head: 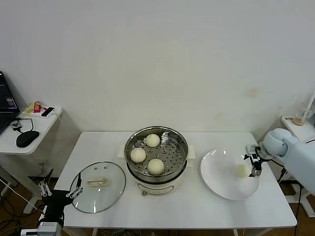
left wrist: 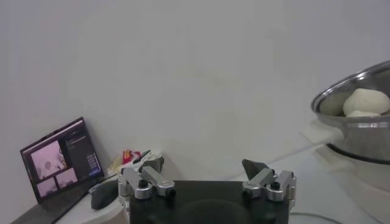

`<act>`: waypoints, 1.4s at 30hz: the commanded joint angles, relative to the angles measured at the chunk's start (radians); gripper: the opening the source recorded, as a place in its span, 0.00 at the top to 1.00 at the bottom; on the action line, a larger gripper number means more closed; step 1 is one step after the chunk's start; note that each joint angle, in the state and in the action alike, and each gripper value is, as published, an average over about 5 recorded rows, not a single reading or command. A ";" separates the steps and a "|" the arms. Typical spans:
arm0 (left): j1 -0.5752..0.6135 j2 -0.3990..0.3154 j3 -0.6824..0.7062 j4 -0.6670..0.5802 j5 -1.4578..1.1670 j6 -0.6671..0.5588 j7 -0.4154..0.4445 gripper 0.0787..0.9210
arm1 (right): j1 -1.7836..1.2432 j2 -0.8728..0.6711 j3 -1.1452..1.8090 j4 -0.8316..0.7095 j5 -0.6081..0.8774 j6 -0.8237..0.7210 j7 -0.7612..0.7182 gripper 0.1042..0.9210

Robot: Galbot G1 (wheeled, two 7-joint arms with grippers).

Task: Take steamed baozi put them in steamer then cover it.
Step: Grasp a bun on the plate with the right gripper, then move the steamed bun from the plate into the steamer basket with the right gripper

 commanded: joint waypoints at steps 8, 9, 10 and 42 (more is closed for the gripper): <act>-0.004 -0.005 0.003 0.009 0.003 0.000 0.000 0.12 | -0.059 0.100 0.060 -0.123 -0.079 0.007 0.019 0.12; -0.005 -0.005 0.003 0.009 0.003 0.000 0.000 0.12 | -0.059 0.102 0.060 -0.125 -0.082 0.006 0.020 0.12; -0.006 -0.005 0.003 0.010 0.003 0.000 0.000 0.12 | -0.059 0.104 0.061 -0.127 -0.084 0.004 0.022 0.12; -0.006 -0.005 0.009 -0.007 -0.001 -0.003 0.000 0.12 | 0.659 0.016 -0.443 0.285 0.360 -0.173 -0.005 0.38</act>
